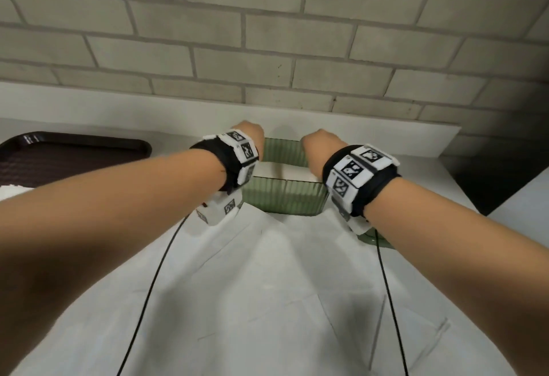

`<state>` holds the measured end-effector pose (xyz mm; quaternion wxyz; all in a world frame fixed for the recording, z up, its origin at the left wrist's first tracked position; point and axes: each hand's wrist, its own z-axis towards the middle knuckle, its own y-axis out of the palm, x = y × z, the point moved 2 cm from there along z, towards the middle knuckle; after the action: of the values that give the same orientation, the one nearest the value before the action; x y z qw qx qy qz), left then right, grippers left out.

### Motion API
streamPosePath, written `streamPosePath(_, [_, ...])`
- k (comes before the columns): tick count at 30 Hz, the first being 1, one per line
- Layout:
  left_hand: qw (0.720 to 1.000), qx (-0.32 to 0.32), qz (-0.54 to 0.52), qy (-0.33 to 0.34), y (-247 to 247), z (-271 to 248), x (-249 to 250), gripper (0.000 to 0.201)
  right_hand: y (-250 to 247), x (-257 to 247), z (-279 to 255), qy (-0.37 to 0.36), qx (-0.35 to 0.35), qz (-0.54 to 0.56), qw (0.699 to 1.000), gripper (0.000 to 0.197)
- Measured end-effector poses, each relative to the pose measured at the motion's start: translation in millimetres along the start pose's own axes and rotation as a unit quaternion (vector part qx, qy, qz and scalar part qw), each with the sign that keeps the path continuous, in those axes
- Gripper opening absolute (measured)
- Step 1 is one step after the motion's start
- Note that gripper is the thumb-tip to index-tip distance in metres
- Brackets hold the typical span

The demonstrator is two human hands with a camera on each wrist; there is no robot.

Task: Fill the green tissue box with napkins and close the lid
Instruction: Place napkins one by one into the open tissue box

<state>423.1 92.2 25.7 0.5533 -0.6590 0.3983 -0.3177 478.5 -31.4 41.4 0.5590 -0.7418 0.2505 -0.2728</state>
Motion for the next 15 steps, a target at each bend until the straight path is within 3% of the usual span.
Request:
streamPosePath(2, [0.999, 0.039, -0.030, 0.004, -10, -10, -11, 0.011, -1, 14, -12, -0.017, 0.076, 0.055, 0.995, 0.034])
streamPosePath(3, [0.995, 0.060, -0.075, 0.008, -13, -18, -16, 0.020, 1, 20, -20, -0.025, 0.093, 0.089, 0.991, 0.034])
streamPosePath(7, [0.962, 0.078, -0.262, 0.016, -8, -71, -36, 0.021, 14, 36, -73, -0.028, 0.107, 0.220, 0.969, 0.024])
streamPosePath(10, [0.952, -0.006, -0.302, 0.054, 16, -117, -45, 0.016, 36, 51, -113, -0.014, 0.095, 0.266, 0.959, 0.025])
streamPosePath(15, [0.958, -0.157, -0.215, 0.107, 76, -184, -34, 0.031, 79, 65, -171, 0.021, 0.016, 0.288, 0.957, 0.033])
